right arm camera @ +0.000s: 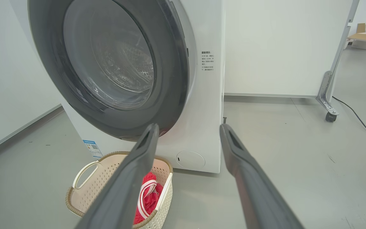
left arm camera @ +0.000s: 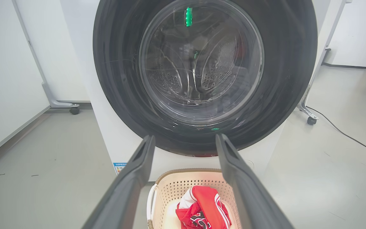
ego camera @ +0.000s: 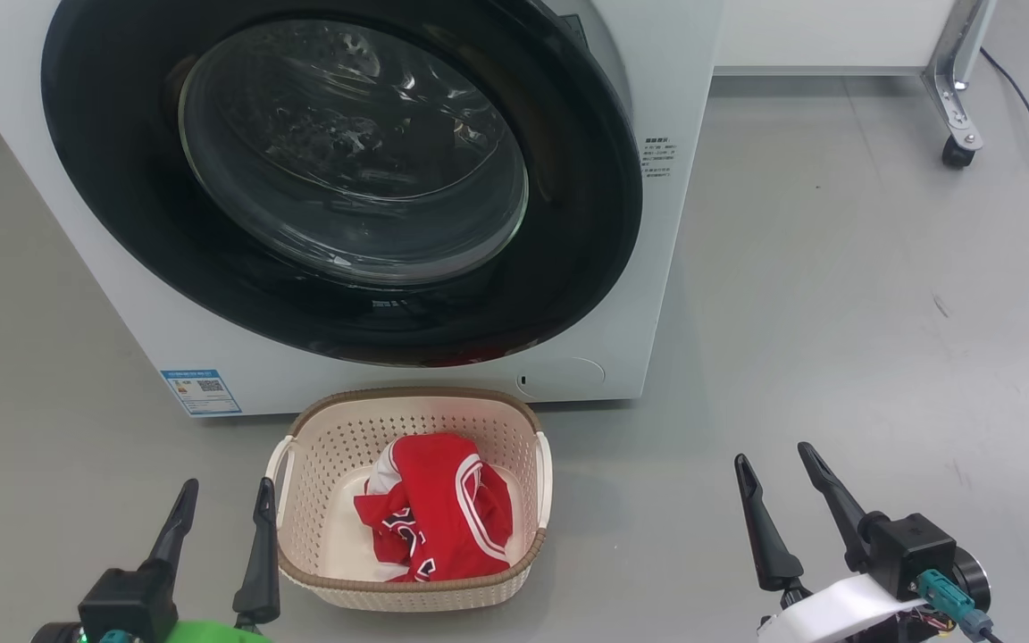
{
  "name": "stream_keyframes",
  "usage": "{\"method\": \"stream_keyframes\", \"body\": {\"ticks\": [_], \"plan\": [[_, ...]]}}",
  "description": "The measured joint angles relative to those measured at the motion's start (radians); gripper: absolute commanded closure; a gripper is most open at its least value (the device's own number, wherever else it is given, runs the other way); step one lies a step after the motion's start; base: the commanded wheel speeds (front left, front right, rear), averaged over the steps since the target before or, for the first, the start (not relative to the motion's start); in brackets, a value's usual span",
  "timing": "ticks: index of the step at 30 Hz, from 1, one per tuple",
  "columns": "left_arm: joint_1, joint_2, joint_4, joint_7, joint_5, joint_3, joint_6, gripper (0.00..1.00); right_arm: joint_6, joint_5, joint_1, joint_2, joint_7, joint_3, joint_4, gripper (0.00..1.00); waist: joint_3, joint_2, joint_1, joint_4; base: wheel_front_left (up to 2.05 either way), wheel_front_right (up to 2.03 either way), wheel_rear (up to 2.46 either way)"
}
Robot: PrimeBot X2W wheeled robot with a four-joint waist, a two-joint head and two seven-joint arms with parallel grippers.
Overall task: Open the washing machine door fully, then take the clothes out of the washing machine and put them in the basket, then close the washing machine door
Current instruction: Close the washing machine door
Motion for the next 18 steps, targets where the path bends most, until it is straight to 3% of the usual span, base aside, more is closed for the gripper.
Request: {"method": "stream_keyframes", "body": {"ticks": [7, 8, 9, 10, 11, 18], "plan": [[0.000, -0.007, 0.003, 0.000, 0.014, 0.000, 0.004, 0.00, -0.001, 0.000, 0.000, 0.000, 0.000, 0.002, 0.000, 0.00, -0.002, 0.0000, 0.0000, -0.002, 0.00, 0.00, 0.00], [0.000, -0.008, 0.004, 0.000, 0.017, 0.000, 0.004, 0.00, -0.001, 0.000, 0.000, 0.000, 0.000, 0.002, 0.000, 0.06, -0.002, 0.0000, 0.0001, -0.002, 0.00, 0.00, 0.00], [0.000, -0.009, 0.004, 0.000, 0.017, 0.000, 0.004, 0.00, -0.001, 0.000, 0.000, 0.000, 0.000, 0.002, 0.000, 0.31, -0.002, 0.0000, 0.0001, -0.002, 0.00, 0.00, 0.00], [0.000, -0.010, 0.004, 0.000, 0.019, 0.000, 0.004, 0.00, -0.001, 0.000, 0.000, 0.000, 0.000, 0.002, 0.000, 0.71, -0.002, 0.0000, 0.0001, -0.003, 0.00, 0.00, 0.00], [0.000, -0.011, 0.004, 0.000, 0.022, 0.000, 0.004, 0.00, -0.001, 0.000, 0.000, 0.000, 0.000, 0.002, 0.000, 1.00, -0.002, 0.0000, 0.0001, -0.003, 0.00, 0.00, 0.00], [0.000, -0.017, 0.004, 0.000, 0.029, 0.000, 0.010, 0.00, -0.001, 0.000, 0.000, 0.000, 0.000, 0.002, 0.000, 1.00, 0.001, 0.0000, 0.0001, -0.002, 0.00, 0.00, 0.00]]}}
